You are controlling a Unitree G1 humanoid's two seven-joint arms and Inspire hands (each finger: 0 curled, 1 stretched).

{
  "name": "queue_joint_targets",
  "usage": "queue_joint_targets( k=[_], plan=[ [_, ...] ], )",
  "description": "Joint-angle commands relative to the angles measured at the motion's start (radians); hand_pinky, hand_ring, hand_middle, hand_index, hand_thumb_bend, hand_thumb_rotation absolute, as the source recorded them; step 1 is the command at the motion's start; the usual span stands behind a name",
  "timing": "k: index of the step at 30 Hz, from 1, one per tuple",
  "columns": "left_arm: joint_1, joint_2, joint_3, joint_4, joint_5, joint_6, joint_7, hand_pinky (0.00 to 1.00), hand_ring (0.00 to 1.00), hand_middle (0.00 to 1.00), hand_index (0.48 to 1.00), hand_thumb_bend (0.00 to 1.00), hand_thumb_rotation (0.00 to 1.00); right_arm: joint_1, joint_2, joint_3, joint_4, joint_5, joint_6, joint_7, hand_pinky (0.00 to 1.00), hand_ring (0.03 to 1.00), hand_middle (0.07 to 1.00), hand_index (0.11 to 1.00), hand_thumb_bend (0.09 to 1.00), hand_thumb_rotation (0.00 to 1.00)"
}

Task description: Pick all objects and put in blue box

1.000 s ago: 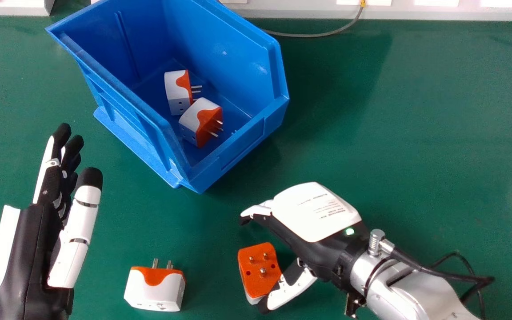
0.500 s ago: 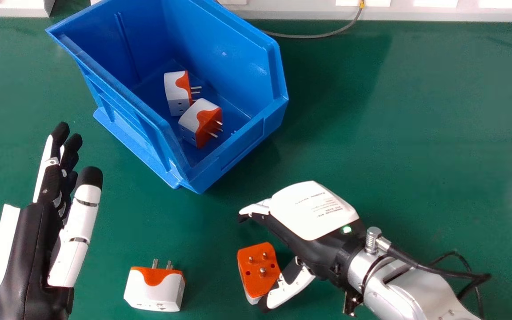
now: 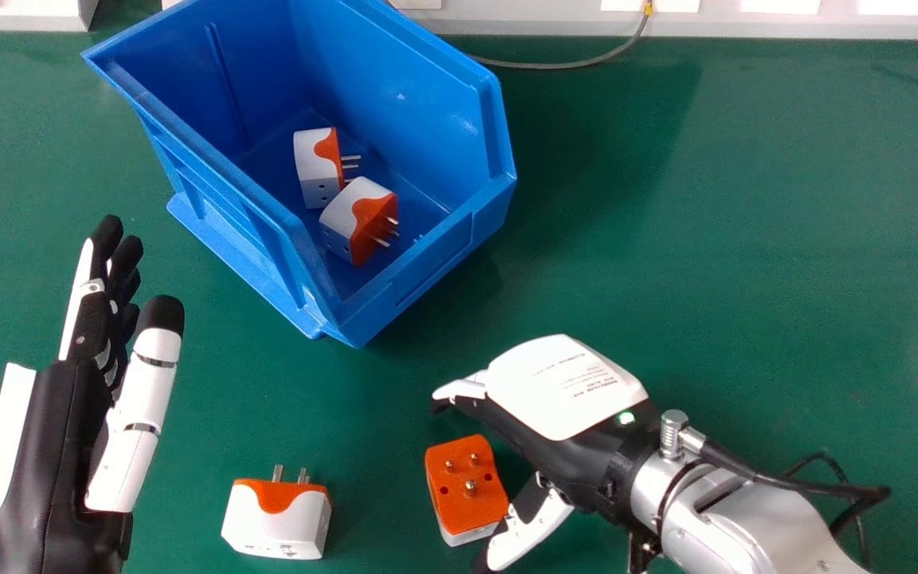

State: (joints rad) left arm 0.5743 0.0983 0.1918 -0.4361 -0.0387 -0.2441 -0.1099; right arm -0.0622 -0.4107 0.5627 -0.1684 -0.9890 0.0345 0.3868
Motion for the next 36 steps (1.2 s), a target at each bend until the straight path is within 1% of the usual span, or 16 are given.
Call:
queue_joint_targets(
  k=[1, 3, 5, 6, 8, 11, 13, 15, 18, 23, 25, 28, 29, 31, 33, 36],
  plan=[
    [-0.002, 0.007, 0.005, -0.018, 0.003, -0.015, -0.001, 1.0, 0.99, 0.98, 0.982, 0.43, 0.88, 0.04, -0.023, 0.009, 0.01, 0.004, 0.019, 0.059, 0.71, 0.809, 0.832, 0.819, 0.706, 0.41],
    [-0.003, 0.007, 0.005, -0.017, 0.008, -0.017, 0.001, 1.0, 0.99, 0.98, 0.982, 0.42, 0.89, 0.045, -0.026, 0.008, -0.009, 0.0, 0.023, 0.076, 0.71, 0.809, 0.832, 0.818, 0.708, 0.41],
    [-0.004, 0.006, 0.004, -0.018, 0.01, -0.013, 0.002, 1.0, 0.99, 0.98, 0.981, 0.42, 0.89, 0.049, -0.032, 0.007, -0.023, -0.002, 0.018, 0.082, 0.71, 0.811, 0.833, 0.819, 0.709, 0.41],
    [-0.006, 0.006, 0.005, -0.016, 0.005, -0.012, 0.0, 1.0, 0.99, 0.98, 0.982, 0.41, 0.89, 0.051, -0.035, 0.006, -0.03, -0.004, 0.016, 0.084, 0.71, 0.807, 0.83, 0.817, 0.715, 0.41],
    [-0.009, 0.008, 0.004, -0.018, 0.003, -0.005, -0.001, 1.0, 0.99, 0.98, 0.982, 0.42, 0.89, 0.055, -0.039, 0.006, -0.043, -0.006, 0.016, 0.092, 0.71, 0.806, 0.829, 0.817, 0.715, 0.41],
    [-0.007, 0.003, 0.001, -0.031, 0.006, 0.011, 0.004, 1.0, 0.99, 0.98, 0.982, 0.43, 0.88, 0.059, -0.04, 0.005, -0.056, -0.009, 0.02, 0.102, 0.71, 0.805, 0.829, 0.816, 0.717, 0.41],
    [-0.008, -0.001, -0.001, -0.034, 0.008, 0.016, 0.008, 1.0, 0.99, 0.98, 0.981, 0.43, 0.88, 0.058, -0.037, 0.008, -0.059, -0.015, 0.026, 0.107, 0.71, 0.805, 0.829, 0.816, 0.717, 0.4],
    [-0.012, -0.004, -0.001, -0.034, 0.005, 0.018, 0.009, 1.0, 0.99, 0.98, 0.98, 0.42, 0.88, 0.056, -0.035, 0.011, -0.058, -0.019, 0.029, 0.108, 0.71, 0.805, 0.829, 0.816, 0.717, 0.4],
    [-0.011, -0.005, -0.002, -0.039, 0.002, 0.024, 0.008, 1.0, 0.99, 0.97, 0.978, 0.4, 0.88, 0.05, -0.03, 0.014, -0.05, -0.029, 0.029, 0.105, 0.71, 0.802, 0.828, 0.816, 0.719, 0.4],
    [-0.012, 0.0, 0.002, -0.032, 0.003, 0.013, 0.003, 1.0, 0.99, 0.97, 0.979, 0.39, 0.88, 0.046, -0.02, 0.017, -0.038, -0.041, 0.034, 0.098, 0.71, 0.798, 0.827, 0.816, 0.72, 0.39],
    [-0.011, -0.002, 0.0, -0.038, -0.003, 0.021, 0.003, 1.0, 0.99, 0.97, 0.979, 0.39, 0.88, 0.043, -0.018, 0.019, -0.032, -0.044, 0.033, 0.1, 0.71, 0.796, 0.826, 0.814, 0.722, 0.39],
    [-0.015, 0.001, 0.0, -0.041, -0.003, 0.027, 0.002, 1.0, 0.99, 0.97, 0.979, 0.39, 0.88, 0.039, -0.014, 0.019, -0.022, -0.045, 0.032, 0.098, 0.71, 0.791, 0.822, 0.811, 0.721, 0.39],
    [-0.016, 0.002, 0.0, -0.04, 0.0, 0.027, 0.002, 1.0, 0.99, 0.98, 0.98, 0.39, 0.88, 0.038, -0.012, 0.02, -0.019, -0.045, 0.032, 0.097, 0.7, 0.79, 0.821, 0.811, 0.721, 0.38],
    [-0.019, 0.004, 0.002, -0.036, 0.004, 0.02, 0.003, 1.0, 1.0, 0.98, 0.982, 0.38, 0.89, 0.036, -0.007, 0.022, -0.014, -0.049, 0.038, 0.1, 0.7, 0.786, 0.818, 0.808, 0.718, 0.38],
    [-0.022, 0.005, 0.003, -0.032, 0.001, 0.02, 0.001, 1.0, 1.0, 0.98, 0.983, 0.38, 0.89, 0.034, -0.001, 0.023, -0.009, -0.053, 0.042, 0.098, 0.7, 0.786, 0.817, 0.807, 0.716, 0.38],
    [-0.026, 0.003, 0.004, -0.023, -0.004, 0.005, 0.0, 1.0, 1.0, 0.98, 0.983, 0.39, 0.9, 0.037, 0.007, 0.025, 0.001, -0.066, 0.033, 0.047, 0.69, 0.777, 0.808, 0.798, 0.716, 0.38]
  ],
)
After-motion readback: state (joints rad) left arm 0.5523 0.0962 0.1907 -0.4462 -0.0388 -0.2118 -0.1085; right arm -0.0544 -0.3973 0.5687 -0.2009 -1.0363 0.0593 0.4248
